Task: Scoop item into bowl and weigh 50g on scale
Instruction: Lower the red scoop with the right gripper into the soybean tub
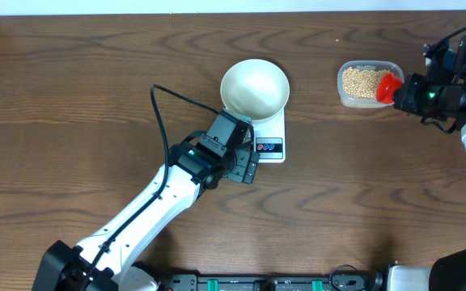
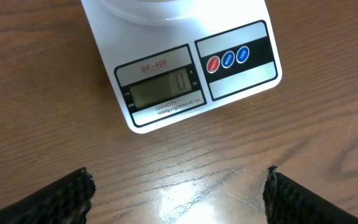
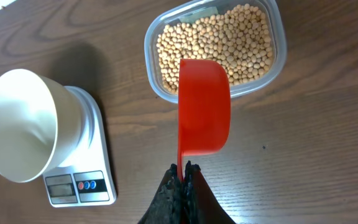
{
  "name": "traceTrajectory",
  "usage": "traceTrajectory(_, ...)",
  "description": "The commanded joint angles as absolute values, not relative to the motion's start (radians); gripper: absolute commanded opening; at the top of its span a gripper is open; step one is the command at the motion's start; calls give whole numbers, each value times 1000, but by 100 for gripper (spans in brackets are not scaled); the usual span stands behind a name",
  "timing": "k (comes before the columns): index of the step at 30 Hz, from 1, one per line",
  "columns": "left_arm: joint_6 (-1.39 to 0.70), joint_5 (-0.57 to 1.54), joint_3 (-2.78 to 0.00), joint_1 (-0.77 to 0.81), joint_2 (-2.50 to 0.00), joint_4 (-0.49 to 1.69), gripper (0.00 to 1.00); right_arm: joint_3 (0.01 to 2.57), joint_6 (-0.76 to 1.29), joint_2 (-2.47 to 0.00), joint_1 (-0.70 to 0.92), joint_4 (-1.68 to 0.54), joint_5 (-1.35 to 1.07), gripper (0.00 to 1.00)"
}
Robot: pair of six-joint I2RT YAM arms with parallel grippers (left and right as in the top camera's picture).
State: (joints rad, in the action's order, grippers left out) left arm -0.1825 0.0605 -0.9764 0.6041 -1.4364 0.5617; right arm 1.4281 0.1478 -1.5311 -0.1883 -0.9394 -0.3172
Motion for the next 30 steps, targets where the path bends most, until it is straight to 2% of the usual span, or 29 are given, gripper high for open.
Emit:
traceTrajectory(1, -177, 33, -969, 604, -1429, 554, 95, 1444, 125, -1532, -181, -944, -320, 1)
traceTrajectory(5, -177, 34, -969, 584, -1429, 555, 100, 1444, 117, -1532, -181, -946, -320, 1)
traceTrajectory(24, -177, 34, -969, 555, -1429, 556, 100, 1464, 80, -1532, -182, -956, -319, 1)
traceTrajectory(30, -177, 34, -969, 555, -1429, 556, 100, 1489, 72, -1532, -183, -999, -253, 1)
